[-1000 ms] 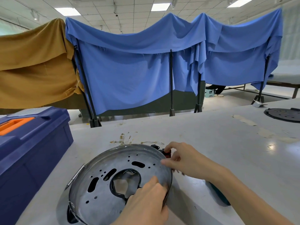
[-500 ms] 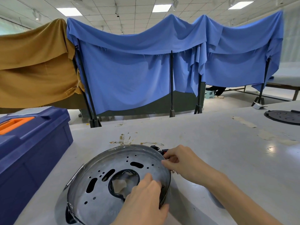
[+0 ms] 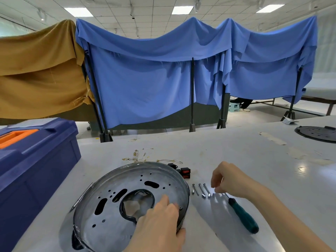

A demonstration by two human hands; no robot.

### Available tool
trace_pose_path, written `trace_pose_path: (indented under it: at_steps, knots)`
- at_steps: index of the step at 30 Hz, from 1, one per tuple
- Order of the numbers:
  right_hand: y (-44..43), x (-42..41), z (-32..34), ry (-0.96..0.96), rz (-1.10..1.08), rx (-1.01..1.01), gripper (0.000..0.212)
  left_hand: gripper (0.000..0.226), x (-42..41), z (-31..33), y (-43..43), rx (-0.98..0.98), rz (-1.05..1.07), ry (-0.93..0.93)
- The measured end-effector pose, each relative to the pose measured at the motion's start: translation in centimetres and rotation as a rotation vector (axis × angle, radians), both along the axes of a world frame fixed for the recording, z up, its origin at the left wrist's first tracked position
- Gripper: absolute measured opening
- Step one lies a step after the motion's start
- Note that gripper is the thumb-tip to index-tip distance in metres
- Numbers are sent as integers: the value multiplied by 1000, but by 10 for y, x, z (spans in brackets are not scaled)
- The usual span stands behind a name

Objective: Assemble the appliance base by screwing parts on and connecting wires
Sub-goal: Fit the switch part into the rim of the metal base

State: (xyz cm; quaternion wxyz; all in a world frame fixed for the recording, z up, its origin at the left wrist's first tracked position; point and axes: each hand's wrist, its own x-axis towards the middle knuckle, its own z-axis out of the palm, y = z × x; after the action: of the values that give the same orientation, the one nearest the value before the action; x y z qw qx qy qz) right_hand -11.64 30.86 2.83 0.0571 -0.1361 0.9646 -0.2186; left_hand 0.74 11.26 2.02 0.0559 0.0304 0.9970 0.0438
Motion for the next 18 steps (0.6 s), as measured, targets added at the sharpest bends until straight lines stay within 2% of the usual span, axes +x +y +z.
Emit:
trace_pose_path:
  at_steps: [8, 13, 18]
  knots:
    - [-6, -1, -10, -28, 1, 91, 17, 40, 3, 2, -1, -102, -8, 49]
    - [-10, 2, -9, -17, 15, 114, 20, 53, 3, -1, 0, -129, -28, 46]
    - [-14, 12, 11, 31, 91, -40, 14, 65, 3, 7, 1, -135, -14, -44]
